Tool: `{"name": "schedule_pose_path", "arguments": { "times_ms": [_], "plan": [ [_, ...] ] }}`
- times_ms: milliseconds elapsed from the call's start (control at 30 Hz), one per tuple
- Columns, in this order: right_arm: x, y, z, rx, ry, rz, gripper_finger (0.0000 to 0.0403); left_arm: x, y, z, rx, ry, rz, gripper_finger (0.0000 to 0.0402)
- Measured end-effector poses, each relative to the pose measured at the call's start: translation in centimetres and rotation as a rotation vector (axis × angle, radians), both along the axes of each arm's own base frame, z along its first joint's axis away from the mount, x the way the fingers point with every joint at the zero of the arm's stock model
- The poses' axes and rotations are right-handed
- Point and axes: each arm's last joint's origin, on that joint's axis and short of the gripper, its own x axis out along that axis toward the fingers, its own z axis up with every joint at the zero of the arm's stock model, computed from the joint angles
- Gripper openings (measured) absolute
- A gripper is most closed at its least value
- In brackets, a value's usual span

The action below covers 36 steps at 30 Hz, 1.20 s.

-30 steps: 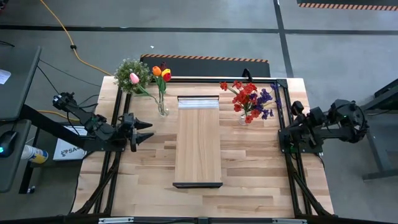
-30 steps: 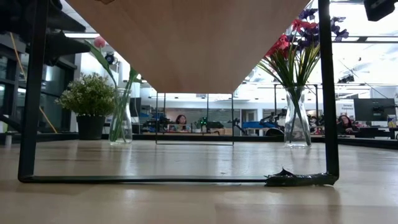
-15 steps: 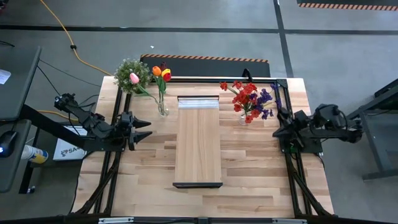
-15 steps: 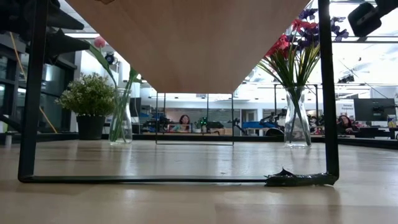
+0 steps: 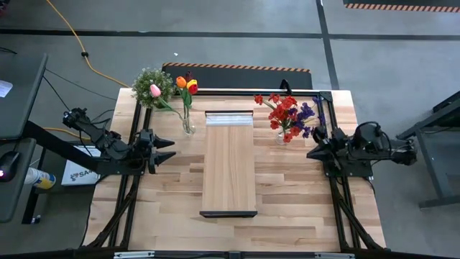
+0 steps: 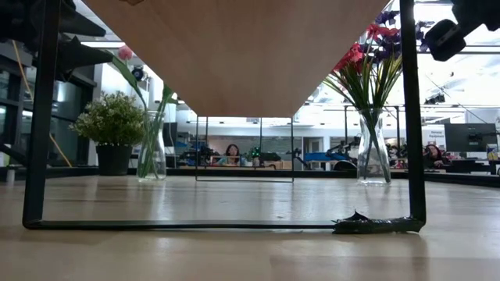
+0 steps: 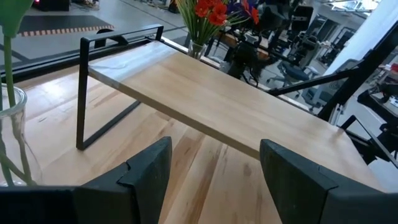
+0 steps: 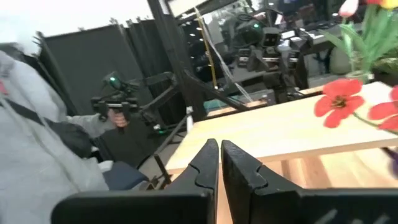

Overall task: Pick and place flowers into a vace then onto a shelf
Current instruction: Put the left transparent vase with tulips on the shelf

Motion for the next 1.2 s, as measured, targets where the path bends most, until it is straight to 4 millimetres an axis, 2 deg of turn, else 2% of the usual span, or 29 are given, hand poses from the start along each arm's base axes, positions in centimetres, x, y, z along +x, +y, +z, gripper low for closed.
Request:
{"name": "schedule_pose_path", "arguments": {
  "times_ms": [300,533,900,1100,1200],
  "plan": [
    [1.5,0.5,-2.5,0.051,-0.048,0.088,0.0012,0.0,0.0,0.0,-0.003,-0.002,0.008,0.0276],
    [1.6,1.3,-2.6,0.085,-0.095,0.184,0.0012,0.0,0.0,0.0,-0.004,-0.003,0.009,0.0276],
    [1.4,2.3,-3.0,0.069,-0.066,0.142,0.0012,0.0,0.0,0.0,-0.004,-0.003,0.009,0.0276],
    [2.0,3.1,-5.4,0.044,-0.105,0.103,0.0012,0.0,0.0,0.0,0.013,0.004,0.010,0.0276],
    [2.1,3.3,-5.8,0.033,-0.163,0.118,0.0012,-0.1,0.1,-0.1,0.017,0.013,0.016,0.0276]
  ]
}}
